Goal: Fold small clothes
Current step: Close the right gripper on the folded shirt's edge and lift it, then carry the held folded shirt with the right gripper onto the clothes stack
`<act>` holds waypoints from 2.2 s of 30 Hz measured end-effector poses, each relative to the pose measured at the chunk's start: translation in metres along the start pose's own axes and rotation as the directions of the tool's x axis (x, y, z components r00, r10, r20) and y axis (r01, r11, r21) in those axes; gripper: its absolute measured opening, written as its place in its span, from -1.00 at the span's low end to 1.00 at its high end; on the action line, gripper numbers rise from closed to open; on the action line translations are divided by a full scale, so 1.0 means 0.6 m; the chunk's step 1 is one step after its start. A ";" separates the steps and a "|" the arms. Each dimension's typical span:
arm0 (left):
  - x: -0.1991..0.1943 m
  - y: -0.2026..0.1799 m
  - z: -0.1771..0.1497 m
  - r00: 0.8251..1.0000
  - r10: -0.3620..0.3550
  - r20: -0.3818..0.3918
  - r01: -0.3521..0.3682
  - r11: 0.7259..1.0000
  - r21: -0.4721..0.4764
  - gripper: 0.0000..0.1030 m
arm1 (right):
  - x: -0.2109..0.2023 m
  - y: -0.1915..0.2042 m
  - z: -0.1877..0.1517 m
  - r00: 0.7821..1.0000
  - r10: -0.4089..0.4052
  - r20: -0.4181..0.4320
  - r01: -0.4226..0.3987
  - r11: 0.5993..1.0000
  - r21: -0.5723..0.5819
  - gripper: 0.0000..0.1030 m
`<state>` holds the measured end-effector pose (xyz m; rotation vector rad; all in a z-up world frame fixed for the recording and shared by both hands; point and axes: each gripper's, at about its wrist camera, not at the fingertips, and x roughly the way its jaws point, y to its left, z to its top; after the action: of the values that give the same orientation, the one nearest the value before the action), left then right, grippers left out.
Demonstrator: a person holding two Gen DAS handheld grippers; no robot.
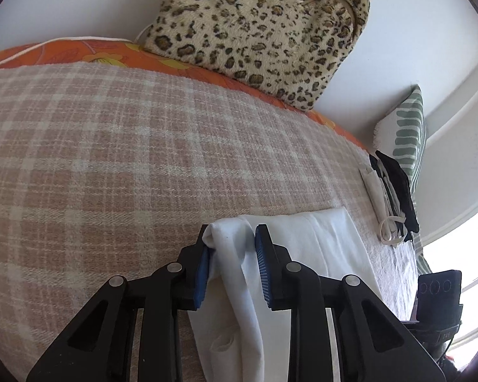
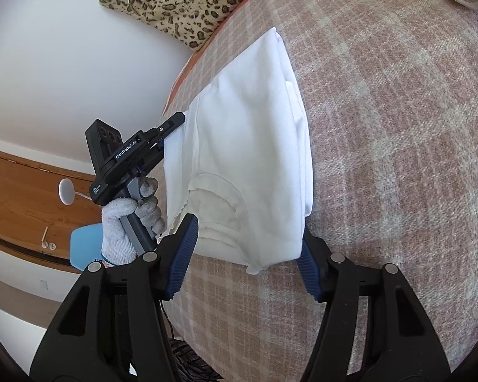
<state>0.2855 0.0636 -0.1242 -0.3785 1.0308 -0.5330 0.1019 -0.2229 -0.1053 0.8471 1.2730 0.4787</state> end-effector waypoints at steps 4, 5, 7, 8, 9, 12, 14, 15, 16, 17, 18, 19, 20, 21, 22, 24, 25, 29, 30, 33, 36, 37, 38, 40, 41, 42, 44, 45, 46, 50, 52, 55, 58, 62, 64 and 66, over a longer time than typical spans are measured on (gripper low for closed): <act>0.008 0.009 -0.010 0.999 -0.037 0.021 0.038 0.998 -0.053 -0.55 | -0.003 0.004 -0.002 1.000 -0.018 0.005 0.018 1.000 -0.017 0.17; 0.009 0.007 -0.011 0.999 -0.038 0.018 0.038 0.998 -0.049 -0.65 | -0.003 0.004 -0.002 1.000 -0.017 0.005 0.017 1.000 -0.011 0.14; 0.008 0.002 -0.012 0.999 -0.039 0.017 0.040 0.998 -0.047 -0.78 | -0.003 0.003 0.000 1.000 -0.016 0.005 0.016 1.000 0.006 0.03; 0.006 0.000 -0.012 0.999 -0.035 0.024 0.036 0.998 -0.048 -0.81 | -0.003 0.001 0.001 1.000 -0.015 0.005 0.015 1.000 0.018 -0.09; 0.005 -0.001 -0.012 0.999 -0.033 0.027 0.034 0.998 -0.048 -0.83 | -0.002 -0.001 0.002 1.000 -0.015 0.005 0.015 0.999 0.031 -0.15; -0.003 -0.009 -0.009 0.999 -0.025 0.044 0.027 0.999 -0.037 -0.87 | 0.001 -0.005 0.002 0.999 -0.045 0.005 0.045 0.998 0.037 -0.56; -0.010 -0.014 -0.008 0.998 -0.018 0.059 0.019 0.999 -0.029 -0.88 | 0.000 -0.006 0.001 0.998 -0.059 0.010 0.059 0.998 0.032 -0.63; -0.012 -0.016 -0.008 0.998 -0.017 0.065 0.019 0.999 -0.029 -0.88 | -0.001 -0.003 0.001 0.997 -0.071 0.015 0.070 0.997 0.022 -0.65; -0.015 -0.019 -0.008 0.997 -0.012 0.071 0.014 1.000 -0.027 -0.88 | -0.002 0.004 -0.001 0.995 -0.093 0.023 0.093 0.996 0.003 -0.66; -0.019 -0.022 -0.008 0.997 -0.005 0.080 0.007 1.000 -0.024 -0.89 | -0.003 0.012 -0.002 0.993 -0.113 0.033 0.114 0.993 -0.020 -0.68; -0.023 -0.027 -0.008 0.996 -0.002 0.086 0.004 1.000 -0.018 -0.89 | -0.003 0.023 -0.003 0.990 -0.134 0.045 0.136 0.990 -0.047 -0.68; -0.026 -0.031 -0.008 0.996 0.001 0.089 0.000 1.000 -0.007 -0.89 | -0.005 0.033 -0.005 0.987 -0.149 0.055 0.153 0.986 -0.072 -0.68; -0.029 -0.035 -0.009 0.996 0.003 0.094 -0.003 1.000 -0.001 -0.89 | -0.007 0.041 -0.005 0.985 -0.161 0.062 0.166 0.982 -0.090 -0.69; -0.032 -0.036 -0.009 0.995 0.003 0.100 -0.003 1.000 -0.001 -0.90 | -0.010 0.047 -0.005 0.984 -0.166 0.070 0.172 0.980 -0.103 -0.69; -0.035 -0.038 -0.010 0.994 0.005 0.105 -0.005 1.000 -0.003 -0.90 | -0.012 0.052 -0.006 0.983 -0.170 0.077 0.178 0.978 -0.113 -0.70; -0.042 -0.045 -0.011 0.993 0.014 0.117 -0.015 1.000 0.006 -0.90 | -0.016 0.061 -0.007 0.977 -0.192 0.093 0.203 0.970 -0.133 -0.71; -0.045 -0.051 -0.012 0.992 0.024 0.123 -0.026 0.999 0.019 -0.90 | -0.015 0.067 -0.006 0.974 -0.205 0.100 0.219 0.965 -0.147 -0.71; -0.061 -0.068 -0.014 0.988 0.032 0.148 -0.039 0.998 0.042 -0.90 | -0.023 0.076 -0.009 0.970 -0.216 0.113 0.233 0.958 -0.169 -0.72; -0.065 -0.072 -0.015 0.988 0.031 0.154 -0.038 0.998 0.043 -0.90 | -0.025 0.079 -0.010 0.968 -0.222 0.116 0.240 0.955 -0.175 -0.72; -0.076 -0.090 -0.018 0.984 0.036 0.172 -0.049 0.997 0.067 -0.90 | -0.035 0.089 -0.016 0.962 -0.238 0.133 0.262 0.943 -0.204 -0.72; -0.090 -0.108 -0.022 0.981 0.035 0.193 -0.052 0.995 0.087 -0.91 | -0.049 0.104 -0.022 0.955 -0.251 0.160 0.283 0.931 -0.229 -0.72; -0.095 -0.116 -0.024 0.979 0.033 0.200 -0.054 0.994 0.097 -0.91 | -0.054 0.108 -0.023 0.953 -0.252 0.170 0.288 0.929 -0.234 -0.72; -0.099 -0.123 -0.026 0.978 0.035 0.207 -0.058 0.993 0.106 -0.91 | -0.058 0.112 -0.022 0.950 -0.254 0.179 0.293 0.927 -0.237 -0.72; -0.106 -0.140 -0.030 0.975 0.030 0.219 -0.059 0.990 0.126 -0.91 | -0.072 0.114 -0.023 0.948 -0.253 0.194 0.296 0.926 -0.236 -0.73; -0.108 -0.148 -0.032 0.975 0.027 0.222 -0.058 0.989 0.135 -0.91 | -0.079 0.115 -0.024 0.947 -0.252 0.201 0.296 0.926 -0.235 -0.73; -0.110 -0.156 -0.034 0.974 0.024 0.226 -0.058 0.988 0.146 -0.91 | -0.086 0.115 -0.025 0.945 -0.252 0.208 0.299 0.925 -0.235 -0.73; -0.111 -0.171 -0.038 0.972 0.019 0.233 -0.058 0.985 0.163 -0.91 | -0.101 0.116 -0.029 0.940 -0.257 0.224 0.309 0.920 -0.240 -0.73; -0.111 -0.180 -0.040 0.972 0.013 0.233 -0.054 0.984 0.170 -0.91 | -0.110 0.116 -0.032 0.937 -0.259 0.233 0.314 0.918 -0.243 -0.73; -0.111 -0.186 -0.042 0.972 0.005 0.233 -0.047 0.984 0.174 -0.91 | -0.119 0.116 -0.034 0.934 -0.262 0.242 0.320 0.915 -0.245 -0.73; -0.105 -0.215 -0.045 0.973 -0.025 0.231 -0.020 0.981 0.192 -0.91 | -0.160 0.108 -0.044 0.924 -0.265 0.274 0.332 0.912 -0.241 -0.73; -0.099 -0.234 -0.047 0.973 -0.044 0.227 -0.002 0.980 0.198 -0.91 | -0.184 0.103 -0.046 0.919 -0.267 0.290 0.339 0.911 -0.236 -0.73; -0.087 -0.265 -0.046 0.974 -0.064 0.219 0.015 0.976 0.218 -0.91 | -0.217 0.096 -0.046 0.911 -0.271 0.310 0.346 0.912 -0.219 -0.73; -0.075 -0.303 -0.042 0.973 -0.087 0.214 0.033 0.969 0.244 -0.91 | -0.255 0.091 -0.046 0.901 -0.277 0.334 0.358 0.910 -0.209 -0.73; -0.059 -0.359 -0.031 0.971 -0.116 0.208 0.052 0.956 0.289 -0.91 | -0.305 0.086 -0.046 0.879 -0.290 0.379 0.384 0.901 -0.201 -0.73; -0.050 -0.387 -0.026 0.970 -0.133 0.204 0.066 0.950 0.306 -0.91 | -0.328 0.080 -0.045 0.872 -0.289 0.394 0.383 0.905 -0.185 -0.73; -0.042 -0.415 -0.018 0.969 -0.145 0.201 0.074 0.943 0.324 -0.91 | -0.347 0.075 -0.039 0.866 -0.288 0.408 0.384 0.906 -0.176 -0.73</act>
<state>0.2065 -0.1246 0.0212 -0.2062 0.6953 -0.7280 0.0318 -0.3407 0.0598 0.4529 0.9526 0.1756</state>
